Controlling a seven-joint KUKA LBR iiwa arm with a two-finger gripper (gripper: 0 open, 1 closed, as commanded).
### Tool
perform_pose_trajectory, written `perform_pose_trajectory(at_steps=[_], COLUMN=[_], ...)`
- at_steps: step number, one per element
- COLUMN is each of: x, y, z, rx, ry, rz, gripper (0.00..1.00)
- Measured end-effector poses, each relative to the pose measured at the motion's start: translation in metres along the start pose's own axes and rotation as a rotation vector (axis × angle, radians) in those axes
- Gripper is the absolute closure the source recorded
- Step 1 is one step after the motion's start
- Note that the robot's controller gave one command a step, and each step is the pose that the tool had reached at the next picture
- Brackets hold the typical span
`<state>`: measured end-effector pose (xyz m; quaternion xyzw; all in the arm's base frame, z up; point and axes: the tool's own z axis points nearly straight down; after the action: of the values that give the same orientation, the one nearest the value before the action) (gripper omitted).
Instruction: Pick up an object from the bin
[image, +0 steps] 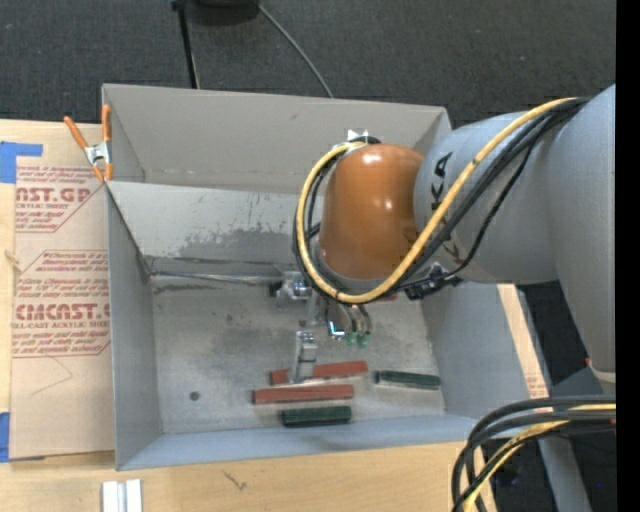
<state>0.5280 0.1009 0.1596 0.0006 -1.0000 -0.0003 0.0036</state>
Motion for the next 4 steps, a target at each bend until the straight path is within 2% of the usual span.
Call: perform_pose_trajectory(at_steps=[1,2,3,4], x=[-0.002,0.014,0.016,0.027], y=[0.0,-0.025,-0.002,-0.045], z=[-0.004,0.02,0.064,0.086], rx=[-0.001,-0.002,0.004,-0.004], ry=[-0.007,-0.013,-0.01,-0.012], rz=[0.001,-0.055,-0.144,-0.198], gripper=[0.0,0.0,0.0,1.0])
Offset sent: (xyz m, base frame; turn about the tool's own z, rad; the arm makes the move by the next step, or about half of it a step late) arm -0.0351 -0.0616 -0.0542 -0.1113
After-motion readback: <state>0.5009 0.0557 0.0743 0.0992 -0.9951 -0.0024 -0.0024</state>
